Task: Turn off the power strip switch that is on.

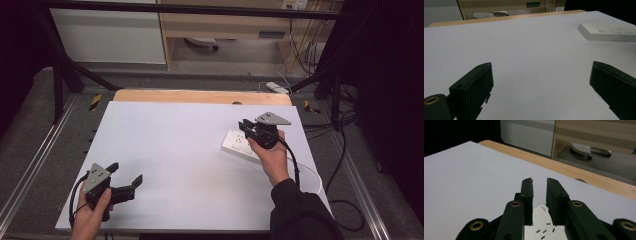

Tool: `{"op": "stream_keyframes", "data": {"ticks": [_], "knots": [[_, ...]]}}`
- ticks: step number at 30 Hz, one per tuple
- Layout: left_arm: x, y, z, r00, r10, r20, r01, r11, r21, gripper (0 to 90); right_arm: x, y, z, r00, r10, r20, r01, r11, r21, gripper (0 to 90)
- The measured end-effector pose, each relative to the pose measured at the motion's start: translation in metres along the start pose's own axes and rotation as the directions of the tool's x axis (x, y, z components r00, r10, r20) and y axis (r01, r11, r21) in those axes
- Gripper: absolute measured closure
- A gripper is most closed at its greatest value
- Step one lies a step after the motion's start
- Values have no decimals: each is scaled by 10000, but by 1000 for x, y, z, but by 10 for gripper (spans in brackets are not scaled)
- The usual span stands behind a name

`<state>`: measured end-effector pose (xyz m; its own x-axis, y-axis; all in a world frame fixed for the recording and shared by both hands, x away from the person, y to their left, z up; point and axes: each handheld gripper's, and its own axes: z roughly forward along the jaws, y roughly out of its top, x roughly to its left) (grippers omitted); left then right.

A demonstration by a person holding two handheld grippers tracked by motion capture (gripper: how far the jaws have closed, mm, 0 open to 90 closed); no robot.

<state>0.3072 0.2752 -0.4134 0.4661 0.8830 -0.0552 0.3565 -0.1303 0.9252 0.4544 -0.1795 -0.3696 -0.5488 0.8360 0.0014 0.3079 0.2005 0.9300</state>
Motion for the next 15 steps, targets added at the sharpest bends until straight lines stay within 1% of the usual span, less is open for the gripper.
{"op": "stream_keyframes", "data": {"ticks": [3,7,10,13,14,15], "knots": [[0,0,0,10000,-4,2,4,10000,-14,51,2,-3,3,9999,-109,-99,109,9999,50,829],[0,0,0,10000,3,10,-3,10000,-1,51,5,-6,5,9996,-141,-225,142,9999,49,871],[0,0,0,10000,16,23,-16,10000,-1,52,7,-9,7,9990,-274,-348,278,9996,107,886],[0,0,0,10000,2,11,-2,10000,-11,52,9,-12,8,9987,-341,-378,349,9992,200,895],[0,0,0,10000,4,11,-4,10000,-11,51,9,-13,9,9989,-274,-393,283,9994,217,897],[0,0,0,10000,9,12,-9,10000,-11,52,9,-13,9,9987,-309,-411,318,9992,221,898]]}}
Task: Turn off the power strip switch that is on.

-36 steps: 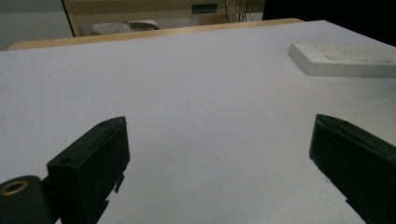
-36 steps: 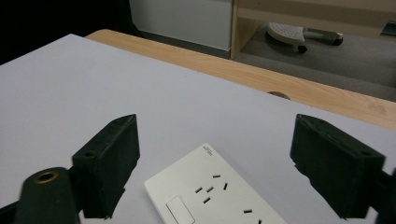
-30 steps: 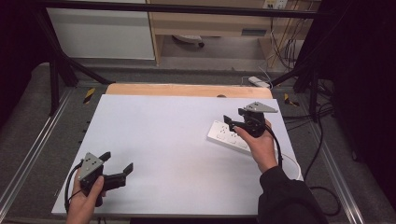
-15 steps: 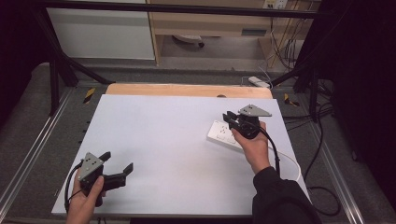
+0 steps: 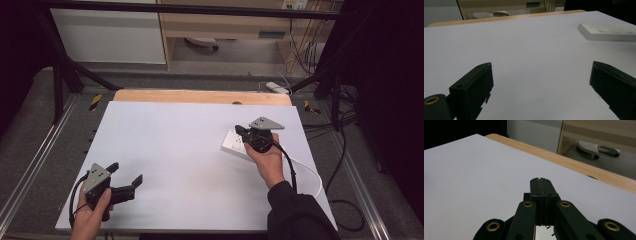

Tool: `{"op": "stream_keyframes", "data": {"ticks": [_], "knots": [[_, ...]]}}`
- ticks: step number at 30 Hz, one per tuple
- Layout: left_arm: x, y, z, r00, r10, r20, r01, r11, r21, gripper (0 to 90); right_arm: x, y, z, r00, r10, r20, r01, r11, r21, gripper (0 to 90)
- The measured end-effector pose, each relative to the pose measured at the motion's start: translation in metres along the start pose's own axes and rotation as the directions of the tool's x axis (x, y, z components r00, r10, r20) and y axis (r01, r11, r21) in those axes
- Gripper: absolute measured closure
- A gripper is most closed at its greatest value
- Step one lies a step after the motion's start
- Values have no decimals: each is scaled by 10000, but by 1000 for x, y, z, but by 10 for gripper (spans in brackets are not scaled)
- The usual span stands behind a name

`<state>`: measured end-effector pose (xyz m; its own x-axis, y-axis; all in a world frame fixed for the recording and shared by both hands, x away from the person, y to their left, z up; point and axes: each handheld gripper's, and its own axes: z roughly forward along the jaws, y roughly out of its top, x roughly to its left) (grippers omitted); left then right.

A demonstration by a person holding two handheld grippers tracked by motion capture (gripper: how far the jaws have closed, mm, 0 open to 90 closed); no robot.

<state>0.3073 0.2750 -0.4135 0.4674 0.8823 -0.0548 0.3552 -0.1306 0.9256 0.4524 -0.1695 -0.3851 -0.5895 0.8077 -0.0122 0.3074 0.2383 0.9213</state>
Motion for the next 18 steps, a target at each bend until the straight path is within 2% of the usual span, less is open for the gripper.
{"op": "stream_keyframes", "data": {"ticks": [18], "knots": [[0,0,0,10000,13,2,-13,10000,10,51,-1,-10,10,9996,285,77,-288,9988,406,900]]}}
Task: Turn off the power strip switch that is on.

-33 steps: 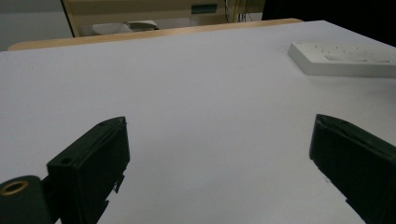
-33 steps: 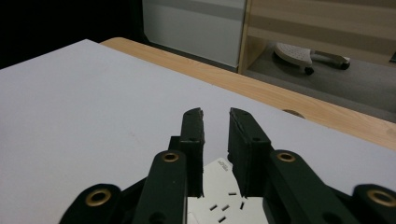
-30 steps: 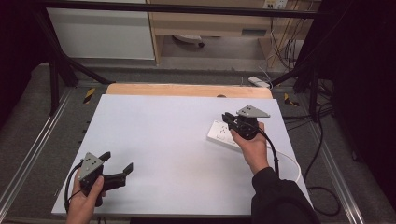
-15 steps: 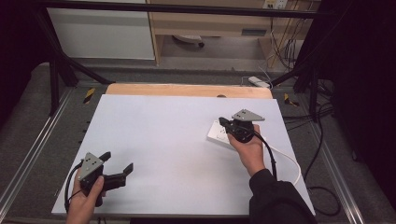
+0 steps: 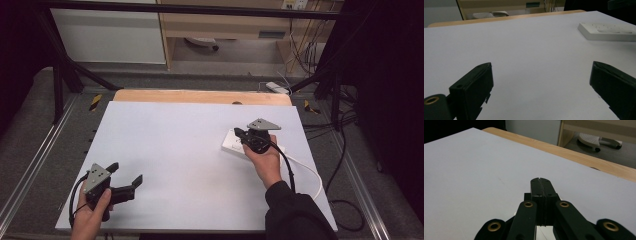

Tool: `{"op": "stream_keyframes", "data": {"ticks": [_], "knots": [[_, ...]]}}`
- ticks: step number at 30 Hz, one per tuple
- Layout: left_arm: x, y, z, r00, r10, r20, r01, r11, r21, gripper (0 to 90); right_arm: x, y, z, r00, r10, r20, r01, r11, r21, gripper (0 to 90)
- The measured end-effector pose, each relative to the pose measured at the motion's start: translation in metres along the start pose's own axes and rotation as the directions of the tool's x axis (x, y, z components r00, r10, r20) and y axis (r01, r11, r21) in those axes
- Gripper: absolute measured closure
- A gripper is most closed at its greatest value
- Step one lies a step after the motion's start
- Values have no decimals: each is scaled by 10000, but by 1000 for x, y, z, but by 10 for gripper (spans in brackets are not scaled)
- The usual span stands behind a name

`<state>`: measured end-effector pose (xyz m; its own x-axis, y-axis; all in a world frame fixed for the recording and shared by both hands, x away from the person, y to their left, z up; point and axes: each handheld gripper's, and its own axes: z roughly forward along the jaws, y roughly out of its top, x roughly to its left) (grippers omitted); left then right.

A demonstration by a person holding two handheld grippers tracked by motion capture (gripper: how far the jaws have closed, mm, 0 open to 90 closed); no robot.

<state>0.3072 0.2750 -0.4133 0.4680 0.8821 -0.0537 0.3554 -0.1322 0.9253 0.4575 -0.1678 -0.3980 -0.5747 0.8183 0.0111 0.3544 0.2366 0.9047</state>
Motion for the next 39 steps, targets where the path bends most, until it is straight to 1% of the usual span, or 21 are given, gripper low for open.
{"op": "stream_keyframes", "data": {"ticks": [12,26,39], "knots": [[0,0,0,10000,-6,13,6,10000,-4,52,-4,-10,5,9998,104,139,-111,9987,501,900],[0,0,0,10000,-7,8,7,10000,2,51,-3,-24,12,9997,236,101,-245,9944,1031,900],[0,0,0,10000,0,16,0,10000,-7,51,0,-30,18,9997,244,41,-247,9920,1235,900]]}}
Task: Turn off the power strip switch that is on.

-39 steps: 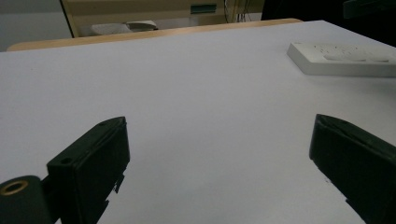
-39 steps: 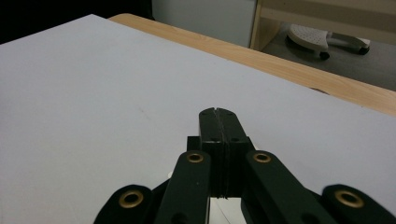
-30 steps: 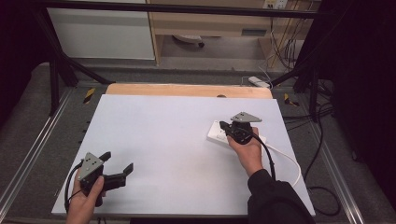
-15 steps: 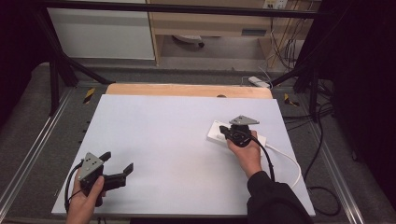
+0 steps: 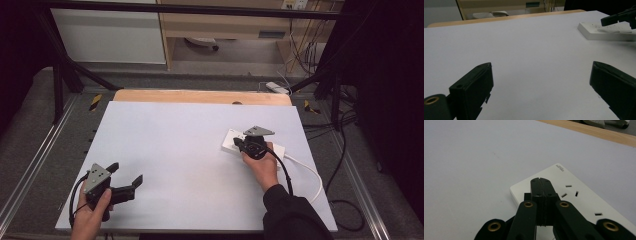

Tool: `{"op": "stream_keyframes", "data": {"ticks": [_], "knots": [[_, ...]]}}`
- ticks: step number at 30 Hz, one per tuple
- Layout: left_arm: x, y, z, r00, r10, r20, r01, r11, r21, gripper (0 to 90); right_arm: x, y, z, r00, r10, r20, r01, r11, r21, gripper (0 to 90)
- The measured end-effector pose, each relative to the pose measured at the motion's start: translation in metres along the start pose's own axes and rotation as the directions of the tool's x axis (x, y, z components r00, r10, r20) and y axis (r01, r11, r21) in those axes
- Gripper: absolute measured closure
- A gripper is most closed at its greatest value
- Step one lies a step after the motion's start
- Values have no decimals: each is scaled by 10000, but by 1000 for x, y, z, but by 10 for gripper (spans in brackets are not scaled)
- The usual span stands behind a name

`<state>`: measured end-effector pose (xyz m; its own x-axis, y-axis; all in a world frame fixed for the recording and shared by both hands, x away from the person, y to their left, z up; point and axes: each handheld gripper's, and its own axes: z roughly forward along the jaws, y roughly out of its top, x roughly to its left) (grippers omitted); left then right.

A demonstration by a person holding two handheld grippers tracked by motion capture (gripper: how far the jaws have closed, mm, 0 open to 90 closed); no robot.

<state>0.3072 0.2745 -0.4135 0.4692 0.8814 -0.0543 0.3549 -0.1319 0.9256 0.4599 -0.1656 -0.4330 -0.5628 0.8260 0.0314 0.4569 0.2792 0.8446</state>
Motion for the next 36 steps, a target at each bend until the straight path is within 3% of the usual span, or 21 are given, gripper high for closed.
{"op": "stream_keyframes", "data": {"ticks": [36], "knots": [[0,0,0,10000,-4,11,4,10000,27,51,3,-5,10,10000,24,-79,-23,9998,175,900]]}}
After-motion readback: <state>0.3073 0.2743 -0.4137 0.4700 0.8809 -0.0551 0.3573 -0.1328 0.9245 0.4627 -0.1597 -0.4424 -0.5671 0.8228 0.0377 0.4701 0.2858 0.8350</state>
